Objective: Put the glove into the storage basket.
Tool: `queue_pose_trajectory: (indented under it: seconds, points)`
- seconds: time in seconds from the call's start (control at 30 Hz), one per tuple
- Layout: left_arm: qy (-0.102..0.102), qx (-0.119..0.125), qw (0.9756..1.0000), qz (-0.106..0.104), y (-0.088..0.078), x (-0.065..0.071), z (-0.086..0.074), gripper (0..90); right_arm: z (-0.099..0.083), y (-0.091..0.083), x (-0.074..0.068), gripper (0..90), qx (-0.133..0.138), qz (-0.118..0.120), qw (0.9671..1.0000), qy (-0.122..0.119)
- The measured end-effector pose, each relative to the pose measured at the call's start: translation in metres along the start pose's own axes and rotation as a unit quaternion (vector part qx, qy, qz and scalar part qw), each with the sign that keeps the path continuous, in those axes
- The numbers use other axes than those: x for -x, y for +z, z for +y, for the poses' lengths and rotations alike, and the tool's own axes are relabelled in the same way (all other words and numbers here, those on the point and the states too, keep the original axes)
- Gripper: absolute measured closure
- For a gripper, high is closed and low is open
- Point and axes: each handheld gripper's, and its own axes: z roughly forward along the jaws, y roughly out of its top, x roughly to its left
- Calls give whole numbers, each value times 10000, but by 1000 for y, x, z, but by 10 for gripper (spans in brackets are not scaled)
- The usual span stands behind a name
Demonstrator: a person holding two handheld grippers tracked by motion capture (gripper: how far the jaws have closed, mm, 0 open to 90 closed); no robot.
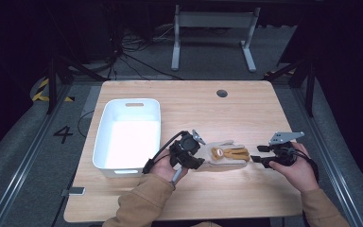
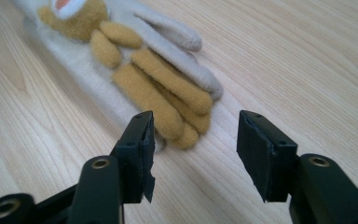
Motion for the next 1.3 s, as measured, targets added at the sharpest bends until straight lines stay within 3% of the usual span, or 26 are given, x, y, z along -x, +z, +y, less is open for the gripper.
queue_pose_trajectory:
  seconds: [0.33,0.4,0.43,0.47,0.63,0.73,0.8,1.07,1.3]
  points:
    - [156,204,9997,-54,5,-1,13,428,-2,-4,7,359,130,56,9997,203]
    - [260,106,9996,-95,13,-2,17,413,-3,-4,8,324,165,75,9996,238]
    - [260,106,9996,-95,13,-2,17,408,-3,-4,8,324,165,75,9996,238]
    - [219,-6,9997,-138,18,-3,18,405,-4,-3,9,264,178,88,9994,296]
    - [98,-25,9996,-267,28,-10,21,360,-6,-3,12,212,154,162,9995,206]
    - [38,-70,9994,-342,33,-14,22,352,-6,-2,12,204,162,183,9995,188]
    - [84,-185,9984,-526,41,-18,24,337,-6,-2,12,204,193,217,9994,205]
    - [243,-143,9990,-357,57,-21,27,230,-7,-1,12,183,197,199,9994,201]
    - [200,-137,9985,-489,65,-25,28,202,-7,-5,14,187,362,174,9989,240]
